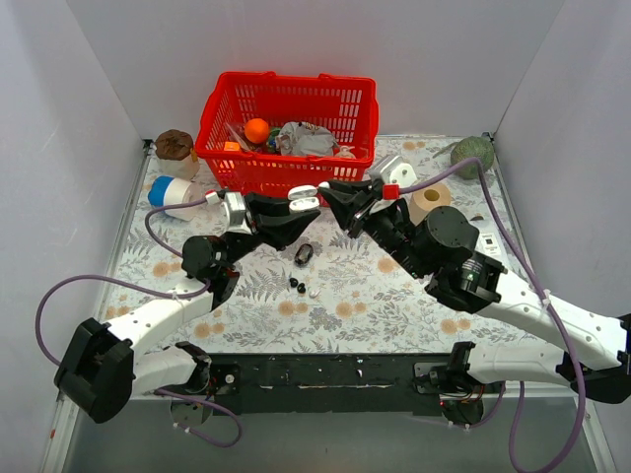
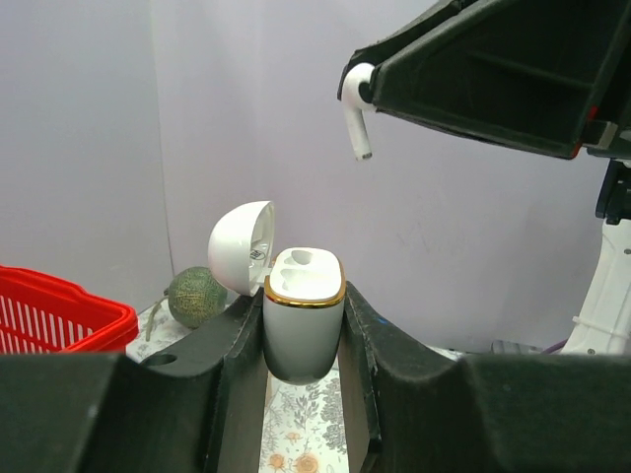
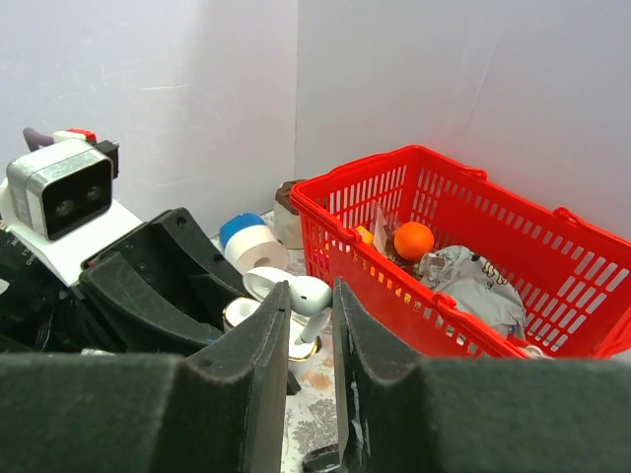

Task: Insert the wireless bluetooth earbuds into the charging case
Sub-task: Place the earbud in the charging case.

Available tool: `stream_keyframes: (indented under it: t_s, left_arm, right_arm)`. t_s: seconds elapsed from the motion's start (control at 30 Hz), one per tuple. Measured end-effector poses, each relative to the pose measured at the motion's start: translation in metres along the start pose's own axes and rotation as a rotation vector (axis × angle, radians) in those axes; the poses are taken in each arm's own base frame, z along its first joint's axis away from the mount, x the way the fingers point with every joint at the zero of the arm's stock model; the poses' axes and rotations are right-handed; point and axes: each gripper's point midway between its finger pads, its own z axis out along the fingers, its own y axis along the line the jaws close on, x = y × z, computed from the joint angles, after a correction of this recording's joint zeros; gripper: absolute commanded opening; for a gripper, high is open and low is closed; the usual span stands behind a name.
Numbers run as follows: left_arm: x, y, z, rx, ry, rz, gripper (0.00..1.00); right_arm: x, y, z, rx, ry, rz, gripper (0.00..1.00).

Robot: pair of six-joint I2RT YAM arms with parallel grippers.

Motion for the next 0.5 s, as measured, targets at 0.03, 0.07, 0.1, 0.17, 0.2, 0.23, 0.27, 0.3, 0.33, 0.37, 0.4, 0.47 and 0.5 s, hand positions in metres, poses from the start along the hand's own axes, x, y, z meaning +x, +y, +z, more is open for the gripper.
stream_keyframes:
  t_s: [0.03, 0.07, 0.1, 0.17, 0.2, 0.23, 0.27, 0.3, 0.33, 0.37, 0.4, 0.47, 0.5]
  left_arm:
    - [0.001, 0.001, 0.002, 0.003, 0.001, -0.003, 0.0]
    - [0.001, 0.002, 0.004, 0.006, 0.001, -0.006, 0.0]
    - [0.0, 0.002, 0.007, 0.01, 0.0, -0.009, 0.0]
    - [-0.003, 0.003, 0.011, 0.016, -0.006, -0.012, 0.0]
    - [-0.004, 0.003, 0.013, 0.017, -0.009, -0.014, 0.0]
    - [-0.006, 0.003, 0.014, 0.021, -0.013, -0.015, 0.0]
    - [-0.008, 0.002, 0.015, 0.024, -0.017, -0.018, 0.0]
    - [-0.009, 0.002, 0.016, 0.025, -0.019, -0.023, 0.0]
    - [-0.009, 0.002, 0.017, 0.025, -0.019, -0.029, 0.0]
    - [-0.009, 0.002, 0.017, 0.025, -0.019, -0.034, 0.0]
    - [-0.008, 0.002, 0.017, 0.025, -0.017, -0.041, 0.0]
    - [-0.006, 0.002, 0.017, 0.023, -0.013, -0.053, 0.0]
    - [-0.006, 0.002, 0.017, 0.023, -0.012, -0.056, 0.0]
  right_arm:
    - [0.001, 0.001, 0.002, -0.005, 0.001, -0.007, 0.01]
    - [0.002, 0.002, 0.004, -0.009, 0.002, -0.014, 0.01]
    - [0.004, 0.004, 0.005, -0.012, 0.005, -0.019, 0.01]
    - [0.009, 0.006, 0.009, -0.018, 0.014, -0.029, 0.01]
    - [0.011, 0.007, 0.011, -0.019, 0.019, -0.034, 0.01]
    - [0.013, 0.008, 0.012, -0.02, 0.024, -0.039, 0.01]
    - [0.015, 0.008, 0.013, -0.021, 0.028, -0.042, 0.01]
    - [0.016, 0.008, 0.014, -0.021, 0.03, -0.046, 0.01]
    - [0.016, 0.008, 0.015, -0.021, 0.03, -0.05, 0.01]
    - [0.016, 0.008, 0.015, -0.02, 0.029, -0.052, 0.01]
    - [0.015, 0.008, 0.015, -0.018, 0.025, -0.054, 0.01]
    - [0.011, 0.008, 0.016, -0.016, 0.008, -0.05, 0.01]
    - [0.009, 0.007, 0.016, -0.014, -0.001, -0.048, 0.01]
